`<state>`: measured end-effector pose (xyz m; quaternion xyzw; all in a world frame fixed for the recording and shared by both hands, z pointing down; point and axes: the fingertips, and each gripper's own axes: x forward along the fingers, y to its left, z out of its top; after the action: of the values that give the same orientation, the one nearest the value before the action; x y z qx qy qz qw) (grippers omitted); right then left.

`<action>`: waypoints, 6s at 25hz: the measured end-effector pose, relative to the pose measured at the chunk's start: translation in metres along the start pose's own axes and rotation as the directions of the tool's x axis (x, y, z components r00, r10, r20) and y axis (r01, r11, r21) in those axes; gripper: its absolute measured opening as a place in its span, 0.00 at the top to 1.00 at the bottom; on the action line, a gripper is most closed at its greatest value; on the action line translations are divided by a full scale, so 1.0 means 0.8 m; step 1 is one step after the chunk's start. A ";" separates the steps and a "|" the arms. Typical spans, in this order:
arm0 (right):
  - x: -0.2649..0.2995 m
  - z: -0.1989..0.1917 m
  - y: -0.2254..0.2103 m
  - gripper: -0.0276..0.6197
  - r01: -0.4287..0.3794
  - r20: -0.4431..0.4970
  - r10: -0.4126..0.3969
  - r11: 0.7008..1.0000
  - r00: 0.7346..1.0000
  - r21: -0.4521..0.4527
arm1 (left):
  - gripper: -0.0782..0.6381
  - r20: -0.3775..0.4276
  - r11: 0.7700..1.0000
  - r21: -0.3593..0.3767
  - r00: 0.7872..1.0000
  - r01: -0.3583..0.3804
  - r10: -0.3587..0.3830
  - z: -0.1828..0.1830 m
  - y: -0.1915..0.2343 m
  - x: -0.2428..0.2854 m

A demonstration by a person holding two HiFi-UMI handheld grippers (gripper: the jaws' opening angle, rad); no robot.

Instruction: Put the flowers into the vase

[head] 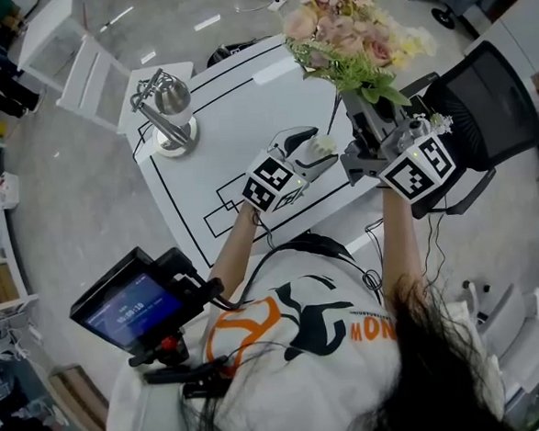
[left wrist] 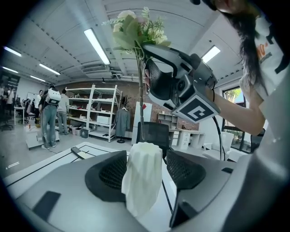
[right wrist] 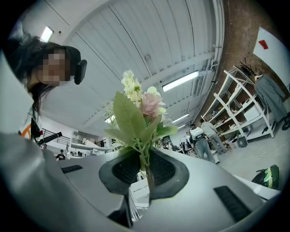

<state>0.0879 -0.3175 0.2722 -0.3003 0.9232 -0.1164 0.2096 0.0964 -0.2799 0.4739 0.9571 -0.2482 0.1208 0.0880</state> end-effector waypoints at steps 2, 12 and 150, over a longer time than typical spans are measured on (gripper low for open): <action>-0.006 -0.005 -0.002 0.87 0.004 0.023 -0.005 1.000 1.000 0.016 | 0.50 -0.004 1.000 0.000 1.000 -0.008 0.008 -0.002 0.002 0.001; -0.034 -0.052 -0.013 0.87 0.024 0.042 -0.027 0.997 0.999 0.067 | 0.54 0.014 0.999 -0.022 0.999 -0.049 0.049 -0.005 0.013 -0.005; -0.361 -0.234 0.229 0.94 0.180 -0.400 -0.177 0.983 0.899 -0.032 | 0.84 0.010 0.917 -0.137 0.925 -0.375 0.380 -0.097 -0.302 -0.178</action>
<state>0.1210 0.0186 0.4672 -0.3528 0.9148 -0.1967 0.0052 0.0814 0.0108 0.4831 0.8853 -0.4372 0.1013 0.1216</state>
